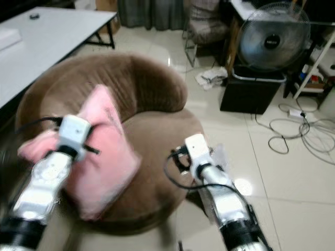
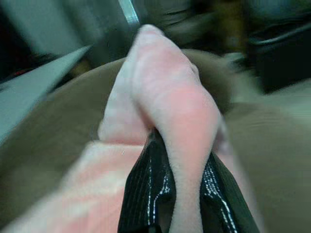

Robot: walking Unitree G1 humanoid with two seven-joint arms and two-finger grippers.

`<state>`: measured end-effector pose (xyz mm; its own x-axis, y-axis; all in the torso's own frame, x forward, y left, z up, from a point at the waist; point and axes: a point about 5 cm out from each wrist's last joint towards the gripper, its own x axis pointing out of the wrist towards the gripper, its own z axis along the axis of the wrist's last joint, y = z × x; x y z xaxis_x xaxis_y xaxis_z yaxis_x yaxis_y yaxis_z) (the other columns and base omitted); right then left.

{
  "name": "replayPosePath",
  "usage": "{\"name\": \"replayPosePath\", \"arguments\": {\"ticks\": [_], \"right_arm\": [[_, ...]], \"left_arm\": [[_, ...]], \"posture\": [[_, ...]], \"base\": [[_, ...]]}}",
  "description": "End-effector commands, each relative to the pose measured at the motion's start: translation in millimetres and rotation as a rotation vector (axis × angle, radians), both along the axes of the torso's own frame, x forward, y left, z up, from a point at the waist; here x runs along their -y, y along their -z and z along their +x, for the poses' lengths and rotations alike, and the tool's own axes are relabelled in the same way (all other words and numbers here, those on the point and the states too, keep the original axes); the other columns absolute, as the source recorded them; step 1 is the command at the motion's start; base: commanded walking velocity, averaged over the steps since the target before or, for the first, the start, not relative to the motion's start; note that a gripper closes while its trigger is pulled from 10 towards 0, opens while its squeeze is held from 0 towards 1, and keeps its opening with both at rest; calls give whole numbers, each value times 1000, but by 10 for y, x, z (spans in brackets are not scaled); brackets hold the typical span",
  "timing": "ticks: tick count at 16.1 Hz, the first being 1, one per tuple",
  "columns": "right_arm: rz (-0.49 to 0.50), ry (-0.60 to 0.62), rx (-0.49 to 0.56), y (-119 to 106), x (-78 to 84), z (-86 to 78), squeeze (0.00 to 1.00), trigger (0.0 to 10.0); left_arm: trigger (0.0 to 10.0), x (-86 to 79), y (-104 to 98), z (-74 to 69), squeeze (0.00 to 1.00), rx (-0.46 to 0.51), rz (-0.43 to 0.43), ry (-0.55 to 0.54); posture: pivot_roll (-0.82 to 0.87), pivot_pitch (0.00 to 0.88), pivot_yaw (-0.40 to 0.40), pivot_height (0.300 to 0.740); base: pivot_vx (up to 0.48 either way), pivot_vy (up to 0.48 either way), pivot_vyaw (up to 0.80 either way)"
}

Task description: Move the pillow to the sofa from floor

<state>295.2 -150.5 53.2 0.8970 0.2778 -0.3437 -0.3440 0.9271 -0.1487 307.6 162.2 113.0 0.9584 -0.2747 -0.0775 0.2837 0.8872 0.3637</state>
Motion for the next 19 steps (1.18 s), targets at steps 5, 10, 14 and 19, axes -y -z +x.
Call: {"name": "replayPosePath", "arguments": {"ticks": [5, 10, 14, 19], "right_arm": [[37, -98, 19, -142, 25, -25, 0, 10000], [-25, -306, -25, -189, 62, -191, 0, 10000], [4, -325, -35, -234, 135, -338, 0, 10000], [22, -393, -59, -355, 167, -539, 0, 10000]], "left_arm": [[10000, 450, -223, 31, 0, 47, -4, 397], [10000, 420, -159, 304, 0, -72, 124, 428], [10000, 587, -66, 411, 0, -130, 141, 491], [10000, 465, 160, 503, 0, -183, 197, 334]], "posture": [[76, 0, 51, 740], [50, 0, 56, 740], [19, 0, 32, 740], [-47, 0, 7, 740]], "base": [[287, 0, 0], [0, 0, 0], [0, 0, 0], [0, 0, 0]]}}
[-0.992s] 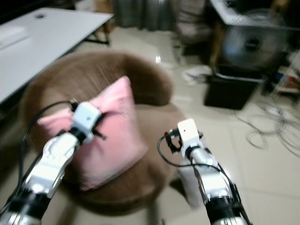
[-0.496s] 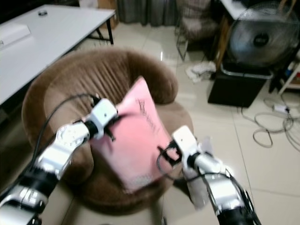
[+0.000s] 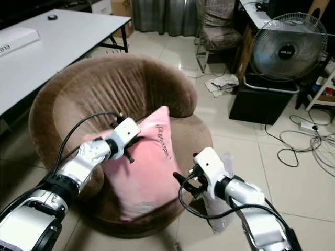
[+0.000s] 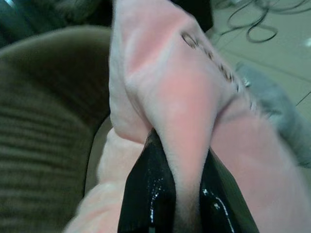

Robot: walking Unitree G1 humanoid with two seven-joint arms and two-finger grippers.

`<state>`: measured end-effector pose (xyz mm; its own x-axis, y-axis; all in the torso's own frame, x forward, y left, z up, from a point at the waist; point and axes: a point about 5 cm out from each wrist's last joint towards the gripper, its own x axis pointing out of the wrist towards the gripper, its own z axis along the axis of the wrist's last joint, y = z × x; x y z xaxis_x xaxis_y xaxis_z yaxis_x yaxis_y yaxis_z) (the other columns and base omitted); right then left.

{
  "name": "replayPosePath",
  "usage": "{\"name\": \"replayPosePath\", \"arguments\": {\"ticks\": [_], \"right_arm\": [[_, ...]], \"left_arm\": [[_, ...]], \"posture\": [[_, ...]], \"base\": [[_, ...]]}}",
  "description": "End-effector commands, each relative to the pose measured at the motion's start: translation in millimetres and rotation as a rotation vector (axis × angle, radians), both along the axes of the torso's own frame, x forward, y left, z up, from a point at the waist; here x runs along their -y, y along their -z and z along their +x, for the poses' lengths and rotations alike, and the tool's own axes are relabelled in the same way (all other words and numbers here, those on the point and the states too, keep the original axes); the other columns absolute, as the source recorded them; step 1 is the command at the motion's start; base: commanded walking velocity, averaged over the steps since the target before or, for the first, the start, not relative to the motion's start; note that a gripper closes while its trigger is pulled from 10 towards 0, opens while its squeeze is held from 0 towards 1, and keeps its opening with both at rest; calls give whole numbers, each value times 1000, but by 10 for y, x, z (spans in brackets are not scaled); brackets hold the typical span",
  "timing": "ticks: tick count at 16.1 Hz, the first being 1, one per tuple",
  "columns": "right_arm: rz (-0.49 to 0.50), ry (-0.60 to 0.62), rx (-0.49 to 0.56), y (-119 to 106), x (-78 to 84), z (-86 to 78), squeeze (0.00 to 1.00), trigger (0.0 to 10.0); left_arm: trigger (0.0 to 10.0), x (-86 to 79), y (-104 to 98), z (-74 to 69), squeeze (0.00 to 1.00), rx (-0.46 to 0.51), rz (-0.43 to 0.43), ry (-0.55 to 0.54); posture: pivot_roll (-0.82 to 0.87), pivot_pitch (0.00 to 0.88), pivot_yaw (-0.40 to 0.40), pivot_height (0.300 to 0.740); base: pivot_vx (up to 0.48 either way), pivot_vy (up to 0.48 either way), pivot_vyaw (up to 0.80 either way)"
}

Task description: Move the pillow to the sofa from floor

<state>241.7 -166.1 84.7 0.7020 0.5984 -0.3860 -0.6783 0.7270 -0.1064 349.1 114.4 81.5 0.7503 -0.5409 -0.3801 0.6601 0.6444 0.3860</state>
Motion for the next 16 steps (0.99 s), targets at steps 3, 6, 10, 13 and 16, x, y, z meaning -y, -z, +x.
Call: {"name": "replayPosePath", "arguments": {"ticks": [3, 6, 10, 13, 16], "right_arm": [[-34, -17, 10, -32, -40, -15, 0, 10000], [-33, -19, 10, -48, -98, 3, 0, 10000], [-108, -99, 26, -43, -189, 30, 0, 10000], [-122, -113, 23, -27, -249, 10, 0, 10000], [-115, -100, 9, 4, -284, -35, 0, 10000]], "left_arm": [[10000, -155, -158, 149, 0, 128, 61, -93], [10000, -241, -193, 198, 0, 168, 131, -130], [10000, -237, -364, 320, 0, 241, 217, -156], [10000, -218, -474, 380, 0, 294, 240, -175], [10000, -211, -547, 412, 0, 320, 228, -185]], "posture": [[-84, 0, 4, 740], [-101, 0, 4, 740], [-178, 0, 52, 740], [-196, 0, 68, 740], [-183, 0, 65, 740]], "base": [[0, 0, 0], [0, 0, 0], [0, 0, 0], [0, 0, 0], [0, 0, 0]]}}
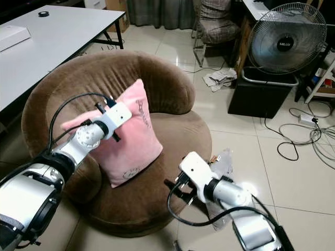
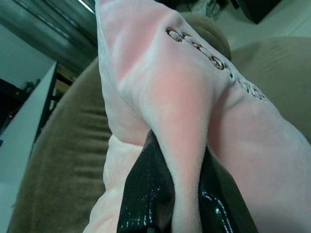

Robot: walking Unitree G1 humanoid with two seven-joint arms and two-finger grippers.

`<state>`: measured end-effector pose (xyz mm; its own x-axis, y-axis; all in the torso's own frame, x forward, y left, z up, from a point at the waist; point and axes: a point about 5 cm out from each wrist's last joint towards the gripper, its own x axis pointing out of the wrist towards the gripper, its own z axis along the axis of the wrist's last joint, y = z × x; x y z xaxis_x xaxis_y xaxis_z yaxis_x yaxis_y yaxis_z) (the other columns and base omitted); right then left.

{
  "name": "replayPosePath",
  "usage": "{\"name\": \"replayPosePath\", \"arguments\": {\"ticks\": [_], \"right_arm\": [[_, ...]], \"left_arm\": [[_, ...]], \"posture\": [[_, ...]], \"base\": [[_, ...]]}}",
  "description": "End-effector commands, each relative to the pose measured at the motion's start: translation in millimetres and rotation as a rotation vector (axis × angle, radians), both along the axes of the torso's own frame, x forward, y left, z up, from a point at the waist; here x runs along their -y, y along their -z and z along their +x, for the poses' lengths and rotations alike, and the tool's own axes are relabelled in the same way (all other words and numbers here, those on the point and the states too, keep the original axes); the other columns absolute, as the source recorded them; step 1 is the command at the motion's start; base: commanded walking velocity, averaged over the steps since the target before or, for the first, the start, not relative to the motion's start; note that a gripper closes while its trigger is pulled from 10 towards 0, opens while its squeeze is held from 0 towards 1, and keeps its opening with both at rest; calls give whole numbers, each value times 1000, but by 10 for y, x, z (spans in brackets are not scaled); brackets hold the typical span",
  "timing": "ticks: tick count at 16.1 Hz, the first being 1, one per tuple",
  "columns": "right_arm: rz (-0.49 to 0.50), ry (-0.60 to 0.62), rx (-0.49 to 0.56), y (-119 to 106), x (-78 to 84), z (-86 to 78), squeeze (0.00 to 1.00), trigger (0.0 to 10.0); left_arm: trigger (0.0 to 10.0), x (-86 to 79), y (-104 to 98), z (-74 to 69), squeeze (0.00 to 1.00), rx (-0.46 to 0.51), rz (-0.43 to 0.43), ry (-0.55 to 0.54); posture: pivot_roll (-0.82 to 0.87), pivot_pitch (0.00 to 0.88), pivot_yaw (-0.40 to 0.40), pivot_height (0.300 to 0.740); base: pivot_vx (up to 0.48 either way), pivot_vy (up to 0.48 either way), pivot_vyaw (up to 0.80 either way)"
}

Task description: Move the pillow to the sofa from floor

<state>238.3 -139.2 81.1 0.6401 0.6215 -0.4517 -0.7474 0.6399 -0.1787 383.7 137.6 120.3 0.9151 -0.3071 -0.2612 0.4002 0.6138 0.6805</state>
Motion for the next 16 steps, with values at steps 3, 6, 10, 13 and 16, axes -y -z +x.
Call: {"name": "replayPosePath", "arguments": {"ticks": [3, 6, 10, 13, 16], "right_arm": [[-6, -7, 2, -20, -39, -19, 0, 10000], [-9, -9, -3, -13, -41, -45, 0, 10000], [-18, -6, -3, -40, 4, -55, 0, 10000], [-19, -11, -8, -42, 12, -65, 0, 10000], [-24, -23, -15, -44, 2, -101, 0, 10000]], "left_arm": [[10000, 55, 74, -38, 0, -55, 14, 54], [10000, 86, 157, -86, 0, -87, 35, 90], [10000, 312, -24, -64, 0, -185, -154, 270], [10000, 338, -36, -59, 0, -189, -148, 278], [10000, 325, 130, -107, 0, -230, -40, 242]], "posture": [[-182, 0, 64, 740], [-184, 0, 60, 740], [-189, 0, 60, 740], [-189, 0, 60, 740], [-210, 0, 65, 740]], "base": [[0, 0, 0], [0, 0, 0], [0, 0, 0], [0, 0, 0], [0, 0, 0]]}}
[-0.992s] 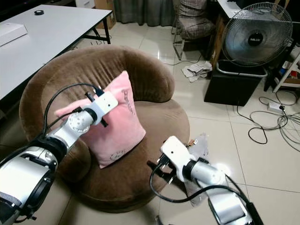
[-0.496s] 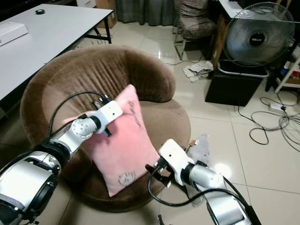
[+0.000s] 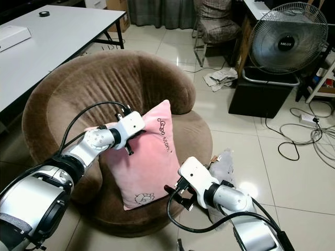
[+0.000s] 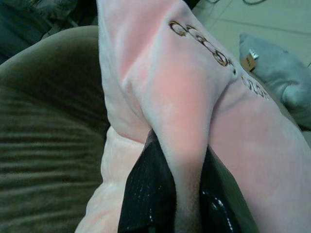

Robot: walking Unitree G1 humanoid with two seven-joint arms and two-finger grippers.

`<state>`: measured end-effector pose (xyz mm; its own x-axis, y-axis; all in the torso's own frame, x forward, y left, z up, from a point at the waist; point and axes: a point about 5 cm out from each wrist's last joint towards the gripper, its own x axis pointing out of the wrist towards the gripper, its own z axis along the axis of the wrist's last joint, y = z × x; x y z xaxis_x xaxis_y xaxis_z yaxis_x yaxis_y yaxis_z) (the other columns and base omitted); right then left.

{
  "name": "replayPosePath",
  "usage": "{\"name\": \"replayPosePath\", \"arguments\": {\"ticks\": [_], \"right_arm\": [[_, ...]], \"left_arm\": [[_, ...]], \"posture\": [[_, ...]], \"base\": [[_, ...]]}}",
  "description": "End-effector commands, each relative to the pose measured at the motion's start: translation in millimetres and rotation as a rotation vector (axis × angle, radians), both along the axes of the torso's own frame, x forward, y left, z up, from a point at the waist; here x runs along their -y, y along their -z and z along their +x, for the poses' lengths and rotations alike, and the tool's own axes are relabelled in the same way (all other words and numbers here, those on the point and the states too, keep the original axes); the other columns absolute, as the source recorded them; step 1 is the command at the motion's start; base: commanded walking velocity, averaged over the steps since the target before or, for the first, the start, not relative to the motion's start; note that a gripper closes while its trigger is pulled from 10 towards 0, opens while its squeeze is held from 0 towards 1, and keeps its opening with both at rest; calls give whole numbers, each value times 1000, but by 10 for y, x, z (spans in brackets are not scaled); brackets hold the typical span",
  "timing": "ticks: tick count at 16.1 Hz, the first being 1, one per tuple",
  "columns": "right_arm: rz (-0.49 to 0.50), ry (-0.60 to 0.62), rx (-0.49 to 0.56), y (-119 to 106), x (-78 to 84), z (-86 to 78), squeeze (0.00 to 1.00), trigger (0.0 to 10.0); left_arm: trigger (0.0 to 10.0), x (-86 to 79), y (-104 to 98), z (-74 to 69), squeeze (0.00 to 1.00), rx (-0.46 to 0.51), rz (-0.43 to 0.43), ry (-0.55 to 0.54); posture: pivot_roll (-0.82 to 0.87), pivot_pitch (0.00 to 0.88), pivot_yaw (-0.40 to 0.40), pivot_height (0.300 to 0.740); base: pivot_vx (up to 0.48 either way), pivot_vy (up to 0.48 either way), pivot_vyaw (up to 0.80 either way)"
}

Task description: Move the pillow to the sofa from floor

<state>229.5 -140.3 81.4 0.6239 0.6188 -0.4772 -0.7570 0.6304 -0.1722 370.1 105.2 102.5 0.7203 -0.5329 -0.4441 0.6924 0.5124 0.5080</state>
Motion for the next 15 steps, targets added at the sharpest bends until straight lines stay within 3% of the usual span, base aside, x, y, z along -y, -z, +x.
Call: {"name": "replayPosePath", "arguments": {"ticks": [1, 4, 6, 10, 15], "right_arm": [[-6, -12, 5, -40, -2, -21, 0, 10000], [-4, -2, 4, -38, 19, -57, 0, 10000], [2, 10, 7, -46, 14, -93, 0, 10000], [35, 38, 11, -41, 3, -106, 0, 10000], [51, 74, 34, -62, -35, -107, 0, 10000]], "left_arm": [[10000, -11, -30, 29, 0, 23, 26, -24], [10000, -114, 29, 36, 0, 35, 82, -111], [10000, -299, -3, 86, 0, 94, 118, -246], [10000, -393, -3, 91, 0, 103, 146, -278], [10000, -340, 19, 74, 0, 105, 149, -244]], "posture": [[-210, 0, 65, 740], [-233, 0, 70, 740], [-242, 0, 65, 740], [-244, 0, 60, 740], [-246, 0, 51, 740]], "base": [[0, 0, 0], [0, 0, 0], [0, 0, 0], [0, 0, 0], [0, 0, 0]]}}
